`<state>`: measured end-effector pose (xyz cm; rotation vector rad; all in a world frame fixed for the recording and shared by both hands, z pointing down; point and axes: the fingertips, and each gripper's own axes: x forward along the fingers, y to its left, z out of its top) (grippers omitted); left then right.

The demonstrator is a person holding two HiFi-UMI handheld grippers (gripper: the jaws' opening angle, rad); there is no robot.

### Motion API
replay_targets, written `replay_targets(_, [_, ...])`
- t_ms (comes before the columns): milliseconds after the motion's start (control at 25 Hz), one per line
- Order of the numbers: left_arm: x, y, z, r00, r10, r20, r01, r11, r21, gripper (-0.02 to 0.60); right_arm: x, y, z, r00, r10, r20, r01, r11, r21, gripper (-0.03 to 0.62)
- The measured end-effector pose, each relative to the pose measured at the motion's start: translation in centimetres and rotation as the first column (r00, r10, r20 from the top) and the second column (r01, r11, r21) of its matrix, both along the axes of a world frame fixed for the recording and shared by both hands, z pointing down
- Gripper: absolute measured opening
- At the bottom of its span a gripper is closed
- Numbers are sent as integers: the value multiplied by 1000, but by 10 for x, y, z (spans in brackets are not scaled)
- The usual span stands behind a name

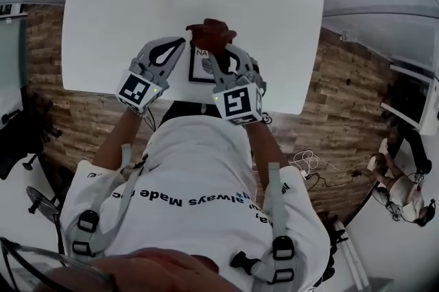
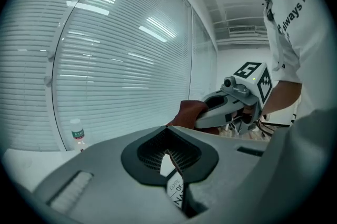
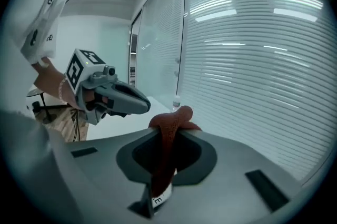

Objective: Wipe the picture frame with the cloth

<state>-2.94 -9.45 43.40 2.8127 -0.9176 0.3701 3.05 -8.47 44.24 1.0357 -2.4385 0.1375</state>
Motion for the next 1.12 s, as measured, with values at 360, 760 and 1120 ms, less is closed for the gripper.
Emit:
replay_targets(360, [2, -11, 102, 995, 54, 80, -47, 994, -96, 2, -25, -2, 148, 940, -197, -278, 155, 974, -167, 15])
replay_targets(760, [0, -1, 163, 987, 84, 139, -62, 986, -157, 2, -37, 13, 255, 883, -305, -358, 195, 930, -312, 15])
replay_targets(1120, [0, -8, 177, 983, 94, 157, -65, 982, -179, 2, -37, 30, 246, 875, -331, -352, 208, 916, -344, 15])
